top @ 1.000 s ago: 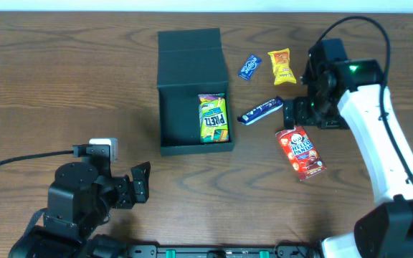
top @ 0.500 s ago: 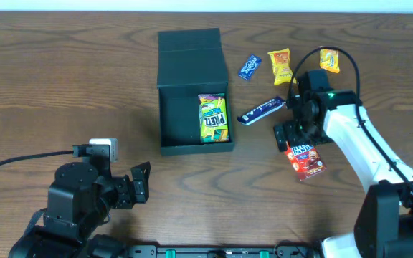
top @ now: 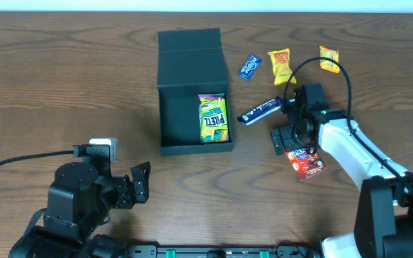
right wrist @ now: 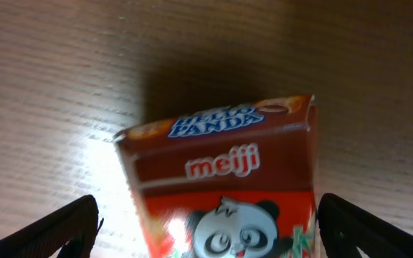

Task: Pack container
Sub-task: 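Lower the right gripper and grasp the red Hello Panda box, then carry the Hello Panda box into the black box beside the Pretz, then push the Hello Panda box down, release, and lift the right gripper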

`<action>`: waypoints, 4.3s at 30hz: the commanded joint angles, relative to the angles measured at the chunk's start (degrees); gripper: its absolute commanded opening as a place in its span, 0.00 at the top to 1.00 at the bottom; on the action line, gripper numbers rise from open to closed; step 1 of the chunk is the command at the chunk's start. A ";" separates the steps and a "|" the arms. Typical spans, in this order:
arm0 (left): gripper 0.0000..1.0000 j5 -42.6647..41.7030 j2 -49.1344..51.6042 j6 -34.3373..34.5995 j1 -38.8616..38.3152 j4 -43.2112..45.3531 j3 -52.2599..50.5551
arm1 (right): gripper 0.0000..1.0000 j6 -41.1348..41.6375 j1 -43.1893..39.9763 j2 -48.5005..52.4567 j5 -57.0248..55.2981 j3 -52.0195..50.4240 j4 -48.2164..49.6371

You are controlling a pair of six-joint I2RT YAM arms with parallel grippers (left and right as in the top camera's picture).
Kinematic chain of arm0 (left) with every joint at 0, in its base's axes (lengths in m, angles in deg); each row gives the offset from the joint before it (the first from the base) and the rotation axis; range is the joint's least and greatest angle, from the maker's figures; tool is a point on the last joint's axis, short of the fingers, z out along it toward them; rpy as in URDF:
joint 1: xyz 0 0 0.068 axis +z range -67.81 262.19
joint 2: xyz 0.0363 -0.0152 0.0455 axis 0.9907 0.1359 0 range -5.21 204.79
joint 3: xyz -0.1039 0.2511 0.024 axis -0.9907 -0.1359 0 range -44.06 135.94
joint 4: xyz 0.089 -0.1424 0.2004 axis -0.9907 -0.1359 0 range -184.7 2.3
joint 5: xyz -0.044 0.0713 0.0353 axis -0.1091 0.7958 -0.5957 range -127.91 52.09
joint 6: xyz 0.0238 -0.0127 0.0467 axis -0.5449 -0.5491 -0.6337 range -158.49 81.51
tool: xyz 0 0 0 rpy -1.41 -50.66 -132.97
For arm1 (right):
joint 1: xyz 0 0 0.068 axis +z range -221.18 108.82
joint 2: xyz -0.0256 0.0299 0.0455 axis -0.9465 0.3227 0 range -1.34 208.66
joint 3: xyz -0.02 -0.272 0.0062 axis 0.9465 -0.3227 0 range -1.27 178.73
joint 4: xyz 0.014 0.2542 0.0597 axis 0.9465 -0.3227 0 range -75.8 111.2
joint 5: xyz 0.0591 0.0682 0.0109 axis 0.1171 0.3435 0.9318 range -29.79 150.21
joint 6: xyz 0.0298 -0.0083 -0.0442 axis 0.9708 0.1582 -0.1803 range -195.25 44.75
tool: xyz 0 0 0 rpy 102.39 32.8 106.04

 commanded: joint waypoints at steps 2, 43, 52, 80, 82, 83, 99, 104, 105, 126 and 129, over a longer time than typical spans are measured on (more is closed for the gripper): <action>0.05 0.04 -0.07 -0.37 -0.02 0.00 0.20 | 0.02 -0.81 -0.26 -0.87 -1.27 -2.75 3.10; 0.05 0.04 -0.07 -0.37 -0.02 0.00 0.20 | 0.48 23.82 10.36 -0.92 27.10 19.74 6.73; 0.05 0.04 -0.09 -0.39 -0.02 0.00 0.20 | 0.46 37.88 23.58 2.14 15.47 29.38 10.40; 0.05 0.04 -0.09 -0.37 -0.02 0.00 0.20 | 0.07 48.33 28.57 21.29 9.66 34.12 12.07; 0.05 0.04 -0.09 -0.37 -0.02 0.00 0.20 | 0.01 48.30 28.57 21.29 9.68 34.32 12.02; 0.05 0.04 -0.07 -0.37 -0.02 0.00 0.20 | 0.01 48.30 28.52 21.27 9.66 34.38 12.04; 0.05 0.04 -0.09 -0.37 -0.02 0.00 0.20 | 0.99 37.55 31.61 20.79 9.18 40.81 9.92; 0.05 0.04 -0.09 -0.37 -0.02 0.00 0.20 | 0.99 36.48 33.86 22.58 7.06 40.83 9.84; 0.05 0.04 -0.09 -0.39 -0.02 0.00 0.20 | 0.99 36.50 34.01 22.95 7.08 40.83 9.55; 0.05 0.04 -0.09 -0.37 -0.02 0.00 0.20 | 0.99 36.00 34.34 30.75 6.36 40.85 6.54; 0.05 0.04 -0.07 -0.37 -0.02 0.00 0.20 | 0.99 34.77 34.14 30.75 5.77 40.85 5.51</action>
